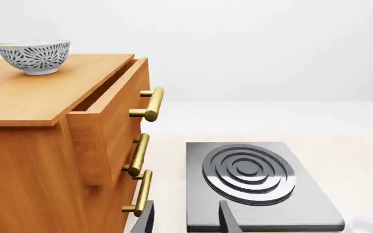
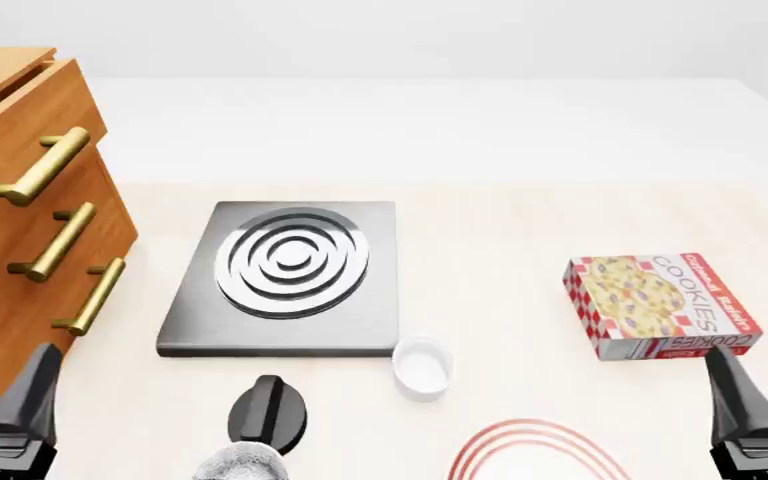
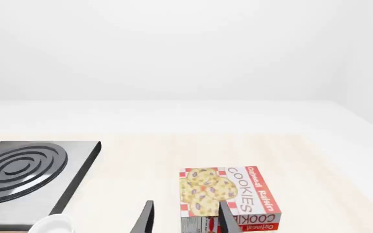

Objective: Pick the akita bowl on the wooden cabinet and place it on the plate.

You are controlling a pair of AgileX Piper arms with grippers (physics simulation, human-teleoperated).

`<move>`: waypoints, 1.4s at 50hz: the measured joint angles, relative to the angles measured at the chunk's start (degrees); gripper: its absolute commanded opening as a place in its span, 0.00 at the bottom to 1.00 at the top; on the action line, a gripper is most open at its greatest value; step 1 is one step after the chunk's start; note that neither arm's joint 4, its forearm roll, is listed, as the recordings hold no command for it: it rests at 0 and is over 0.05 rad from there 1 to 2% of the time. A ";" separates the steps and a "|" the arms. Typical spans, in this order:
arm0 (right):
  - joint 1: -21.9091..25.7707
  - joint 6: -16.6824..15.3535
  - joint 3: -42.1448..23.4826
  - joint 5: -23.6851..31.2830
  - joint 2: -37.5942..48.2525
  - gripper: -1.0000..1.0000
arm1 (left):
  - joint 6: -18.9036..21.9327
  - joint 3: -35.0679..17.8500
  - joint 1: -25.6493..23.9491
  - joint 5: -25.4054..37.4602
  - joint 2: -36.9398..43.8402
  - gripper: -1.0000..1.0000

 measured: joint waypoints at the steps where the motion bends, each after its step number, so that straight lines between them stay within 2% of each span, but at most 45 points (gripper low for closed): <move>1: 0.00 0.00 0.00 0.00 0.00 1.00 | 0.04 -0.12 -0.12 0.04 0.01 1.00; 27: 0.00 0.00 0.00 0.00 0.00 1.00 | -0.49 -5.66 -4.01 2.49 0.00 1.00; 47: 0.00 0.00 0.00 0.00 0.00 1.00 | -0.92 -15.06 -7.28 5.35 1.77 1.00; 70: 0.00 0.00 0.00 0.00 0.00 1.00 | -4.12 -26.13 -4.79 2.00 9.70 1.00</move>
